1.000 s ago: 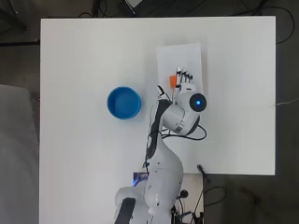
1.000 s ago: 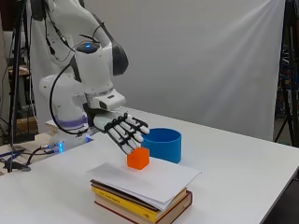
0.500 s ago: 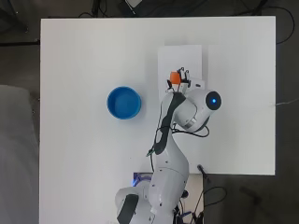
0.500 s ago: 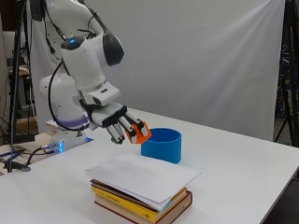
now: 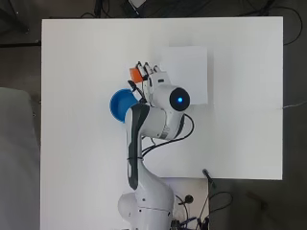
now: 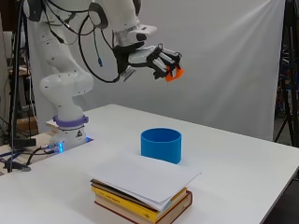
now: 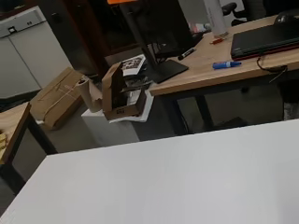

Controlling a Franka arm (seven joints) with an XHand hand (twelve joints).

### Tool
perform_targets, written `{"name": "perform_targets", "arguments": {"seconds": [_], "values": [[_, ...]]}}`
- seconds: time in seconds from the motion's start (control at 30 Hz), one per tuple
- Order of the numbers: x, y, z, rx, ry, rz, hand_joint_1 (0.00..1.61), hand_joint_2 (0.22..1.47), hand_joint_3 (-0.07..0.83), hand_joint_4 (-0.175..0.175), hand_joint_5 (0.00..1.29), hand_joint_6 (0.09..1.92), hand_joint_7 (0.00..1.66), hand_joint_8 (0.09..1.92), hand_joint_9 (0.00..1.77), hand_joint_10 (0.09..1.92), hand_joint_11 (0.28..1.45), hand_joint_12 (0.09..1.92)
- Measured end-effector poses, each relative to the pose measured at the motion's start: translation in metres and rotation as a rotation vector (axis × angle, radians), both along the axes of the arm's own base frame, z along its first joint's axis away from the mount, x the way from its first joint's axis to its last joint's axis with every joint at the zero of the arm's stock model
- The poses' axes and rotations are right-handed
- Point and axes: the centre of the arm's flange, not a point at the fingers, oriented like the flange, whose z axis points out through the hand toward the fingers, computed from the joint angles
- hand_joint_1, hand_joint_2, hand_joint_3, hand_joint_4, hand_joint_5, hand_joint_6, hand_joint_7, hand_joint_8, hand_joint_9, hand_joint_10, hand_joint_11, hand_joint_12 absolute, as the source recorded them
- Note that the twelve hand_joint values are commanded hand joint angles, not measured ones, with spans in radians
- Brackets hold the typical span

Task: Teleoperate dual arm-hand system to pick and place objects

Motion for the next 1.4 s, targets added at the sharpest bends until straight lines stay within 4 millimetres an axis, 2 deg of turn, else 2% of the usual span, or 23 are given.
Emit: {"name": "perform_targets", "arguments": {"seconds": [0.03,0.07,0.1,0.17,0.23,0.33,0.4,0.43,0.5,0.53,0.57,0.6,0.63,0.7,0.8,0.83,0.87,0.9,0.93,1.0,1.07,1.17,1.4], "values": [[-0.007,0.007,-0.004,-0.003,0.001,0.028,0.95,1.3,0.004,0.049,0.62,1.5,0.69,1.76,1.04,1.91,0.83,1.78],[-0.013,0.013,-0.009,-0.006,0.004,0.058,1.03,1.31,0.005,-0.052,0.6,1.52,0.66,1.69,1.02,1.91,0.82,1.78],[-0.02,0.019,-0.016,-0.008,0.011,0.09,1.08,1.31,0.005,-0.113,0.59,1.53,0.65,1.65,1.0,1.92,0.82,1.78],[-0.032,0.028,-0.032,-0.001,0.028,0.164,1.12,1.33,0.004,-0.162,0.55,1.5,0.65,1.66,0.95,1.92,0.78,1.78],[-0.04,0.035,-0.041,0.003,0.031,0.241,1.13,1.34,0.002,-0.173,0.5,1.47,0.68,1.71,0.83,1.86,0.68,1.7],[-0.054,0.045,-0.058,0.0,0.053,0.295,1.12,1.36,0.002,-0.166,0.47,1.49,0.67,1.75,0.8,1.89,0.66,1.72],[-0.064,0.05,-0.079,0.001,0.083,0.3,1.11,1.37,0.003,-0.171,0.46,1.49,0.66,1.79,0.86,1.91,0.71,1.79],[-0.069,0.052,-0.091,0.002,0.105,0.304,1.11,1.37,0.002,-0.173,0.45,1.49,0.65,1.8,0.83,1.92,0.68,1.76],[-0.075,0.056,-0.111,-0.003,0.147,0.304,1.09,1.39,0.003,-0.165,0.44,1.54,0.63,1.84,0.68,1.86,0.56,1.43],[-0.076,0.056,-0.118,-0.006,0.16,0.288,0.96,1.39,0.002,-0.041,0.46,1.6,0.55,1.86,0.62,1.83,0.54,1.23],[-0.074,0.056,-0.124,-0.008,0.174,0.269,0.84,1.39,0.001,0.057,0.47,1.65,0.47,1.88,0.58,1.82,0.54,1.08],[-0.072,0.055,-0.133,-0.008,0.19,0.253,0.77,1.39,0.001,0.116,0.47,1.69,0.43,1.9,0.56,1.82,0.55,1.0],[-0.07,0.055,-0.142,-0.008,0.203,0.245,0.73,1.39,0.001,0.147,0.48,1.71,0.4,1.91,0.55,1.82,0.55,0.96],[-0.064,0.055,-0.162,-0.005,0.227,0.239,0.7,1.4,0.002,0.17,0.47,1.73,0.38,1.92,0.54,1.82,0.56,0.93],[-0.056,0.056,-0.195,-0.003,0.278,0.223,0.68,1.4,0.001,0.175,0.47,1.74,0.38,1.88,0.54,1.8,0.56,0.93],[-0.053,0.056,-0.204,-0.001,0.291,0.215,0.8,1.41,0.001,0.085,0.44,1.72,0.45,1.88,0.55,1.78,0.56,0.91],[-0.051,0.057,-0.211,0.001,0.305,0.205,0.73,1.36,-0.01,0.041,0.37,1.42,0.45,1.59,0.54,1.52,0.58,0.7],[-0.049,0.059,-0.216,0.004,0.318,0.193,0.52,1.18,-0.026,0.006,0.22,0.86,0.29,0.97,0.35,1.03,0.52,0.43],[-0.046,0.061,-0.217,0.001,0.327,0.18,0.34,1.04,-0.027,-0.015,0.12,0.46,0.16,0.52,0.2,0.62,0.46,0.24],[-0.041,0.065,-0.214,-0.019,0.348,0.153,0.16,0.9,-0.01,-0.025,0.03,0.11,0.04,0.13,0.1,0.19,0.41,0.09],[-0.036,0.07,-0.21,-0.047,0.383,0.104,0.11,0.91,0.001,-0.003,0.01,0.09,0.06,0.09,0.18,0.09,0.42,0.09],[-0.032,0.073,-0.193,-0.067,0.375,0.053,0.07,0.92,0.0,0.027,0.02,0.09,0.09,0.09,0.24,0.09,0.43,0.09],[-0.009,0.065,-0.113,-0.085,0.275,0.062,0.0,0.77,-0.013,0.081,0.12,0.09,0.24,0.09,0.36,0.09,0.45,0.09]]}}
